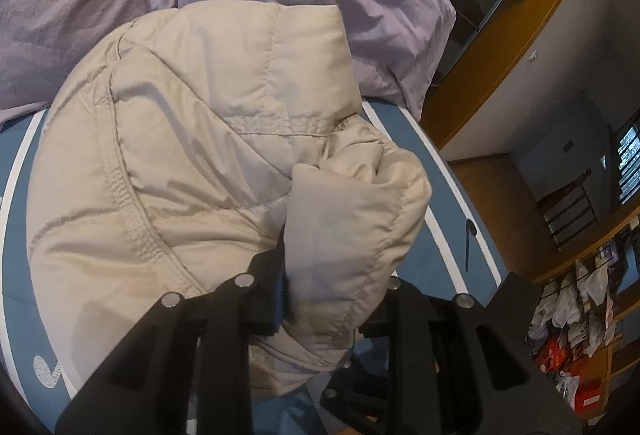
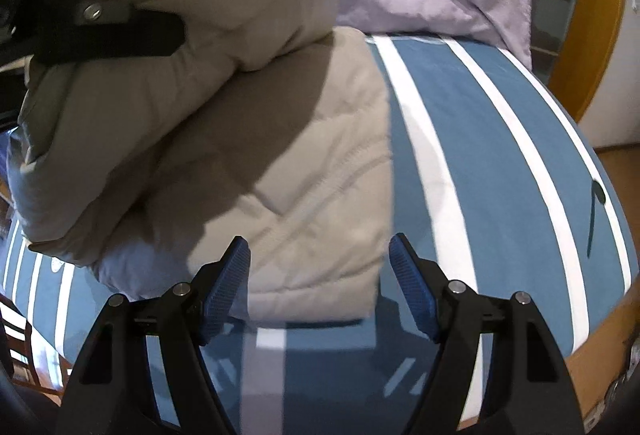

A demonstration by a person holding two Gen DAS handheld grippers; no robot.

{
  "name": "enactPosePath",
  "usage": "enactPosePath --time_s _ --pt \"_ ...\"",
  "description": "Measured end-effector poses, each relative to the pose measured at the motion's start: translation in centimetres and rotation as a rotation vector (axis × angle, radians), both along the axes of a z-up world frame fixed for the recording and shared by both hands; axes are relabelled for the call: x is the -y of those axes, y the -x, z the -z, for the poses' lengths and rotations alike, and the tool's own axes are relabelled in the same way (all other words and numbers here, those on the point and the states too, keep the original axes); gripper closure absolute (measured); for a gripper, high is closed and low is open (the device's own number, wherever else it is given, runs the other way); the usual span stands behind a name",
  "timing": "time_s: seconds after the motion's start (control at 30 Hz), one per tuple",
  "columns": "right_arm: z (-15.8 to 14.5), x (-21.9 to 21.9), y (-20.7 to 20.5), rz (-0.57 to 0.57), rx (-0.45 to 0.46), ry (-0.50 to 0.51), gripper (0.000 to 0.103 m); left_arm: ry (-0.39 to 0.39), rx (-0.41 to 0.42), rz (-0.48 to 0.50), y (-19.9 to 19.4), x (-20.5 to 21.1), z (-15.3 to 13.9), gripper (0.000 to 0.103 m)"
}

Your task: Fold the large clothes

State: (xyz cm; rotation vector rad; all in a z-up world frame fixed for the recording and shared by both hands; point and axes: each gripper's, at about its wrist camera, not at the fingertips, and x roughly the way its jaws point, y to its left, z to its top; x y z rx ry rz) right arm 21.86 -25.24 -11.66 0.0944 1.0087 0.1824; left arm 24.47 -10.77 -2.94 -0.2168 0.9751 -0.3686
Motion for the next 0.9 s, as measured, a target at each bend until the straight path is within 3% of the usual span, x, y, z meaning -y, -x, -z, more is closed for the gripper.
enactPosePath --time_s 0.3,0.4,0.47,0.53,0.9 --pt "0.1 1.7 0.6 0.046 -0.003 0.001 0.029 -0.044 0.015 0.01 1.1 0.7 0.3 0.074" --pt "0.0 2.1 0.8 0.056 -0.004 -0.004 0.029 -0.047 0.023 0.009 1.5 0.7 0.1 0.066" --pt "-0.1 2.2 1.0 0.06 -0.001 -0.002 0.029 -0.025 0.026 0.016 1.8 0.7 -0.1 0.048" --pt "-0.2 2.4 1.0 0.065 0.002 0.002 0.029 -0.02 0.035 0.015 2.2 0.7 -0.4 0.039" --pt "-0.9 3.4 2.1 0.097 0.025 -0.017 0.029 -0.094 0.147 -0.066 6.1 -1.5 -3.8 0.028"
